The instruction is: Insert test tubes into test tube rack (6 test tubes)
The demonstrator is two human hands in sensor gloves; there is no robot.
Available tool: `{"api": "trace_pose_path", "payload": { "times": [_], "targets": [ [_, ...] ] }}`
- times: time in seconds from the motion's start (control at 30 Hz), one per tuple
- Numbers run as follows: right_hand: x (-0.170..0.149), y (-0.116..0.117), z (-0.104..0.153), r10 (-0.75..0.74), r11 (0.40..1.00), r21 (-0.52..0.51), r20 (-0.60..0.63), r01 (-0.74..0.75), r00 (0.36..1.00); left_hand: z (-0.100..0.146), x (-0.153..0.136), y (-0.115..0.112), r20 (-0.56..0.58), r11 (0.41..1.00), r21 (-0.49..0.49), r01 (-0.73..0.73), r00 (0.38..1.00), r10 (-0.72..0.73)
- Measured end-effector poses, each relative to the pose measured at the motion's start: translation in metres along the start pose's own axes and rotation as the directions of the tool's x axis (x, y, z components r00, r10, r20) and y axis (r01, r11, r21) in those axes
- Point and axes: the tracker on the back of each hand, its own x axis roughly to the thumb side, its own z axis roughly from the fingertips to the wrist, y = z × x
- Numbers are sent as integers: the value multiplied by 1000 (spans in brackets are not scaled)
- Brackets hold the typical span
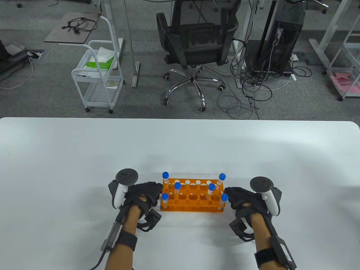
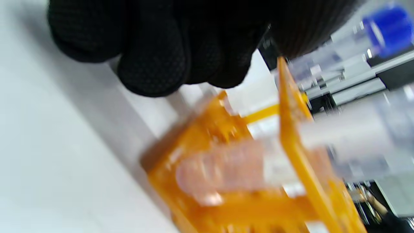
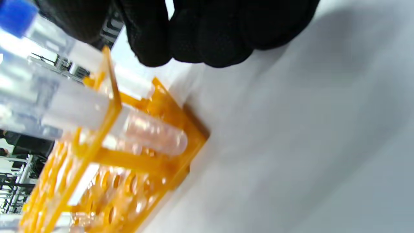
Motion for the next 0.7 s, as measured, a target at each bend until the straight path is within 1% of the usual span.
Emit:
{"api": "trace_pose_path", "payload": {
  "times": [0.03,0.1,0.17,0.2,0.27,0.3,0.37,0.43,0.47,0.5,0.57,0.6,0.63,0.7],
  "targets": [
    [0,-6,4,-13,999,-36,15,14,1000,4,-1,7,0,999,40,-9,1000,9],
    [0,-19,14,-26,995,-96,47,30,999,12,-1,18,27,995,82,-58,998,56],
    [5,-29,26,-32,987,-152,100,47,994,22,0,30,102,981,169,-94,992,77],
    [9,-33,31,-29,984,-170,133,52,991,27,3,34,135,976,194,-96,988,70],
    [20,-38,45,-8,975,-216,198,52,980,42,15,41,218,961,263,-87,976,28],
    [25,-39,52,7,972,-230,228,47,974,48,20,44,241,956,284,-78,970,8],
    [43,-36,73,43,969,-245,307,35,951,71,38,49,311,932,361,-40,947,-79],
    [57,-27,89,21,977,-206,369,59,929,91,52,47,366,929,370,-13,921,-133],
    [63,-22,94,20,977,-202,385,63,923,101,58,44,389,926,378,6,907,-165],
    [70,-16,102,49,983,-183,401,27,915,112,64,39,404,918,395,39,890,-212],
    [76,-7,112,125,983,-177,443,-50,888,127,74,29,420,916,387,109,863,-280],
    [77,0,119,167,979,-183,468,-89,868,137,79,20,429,919,359,160,846,-315],
    [76,3,121,186,977,-182,482,-109,856,141,80,15,436,924,337,181,840,-324],
    [69,10,124,227,970,-196,502,-146,835,148,81,-1,481,957,217,191,832,-276]
  ]
}}
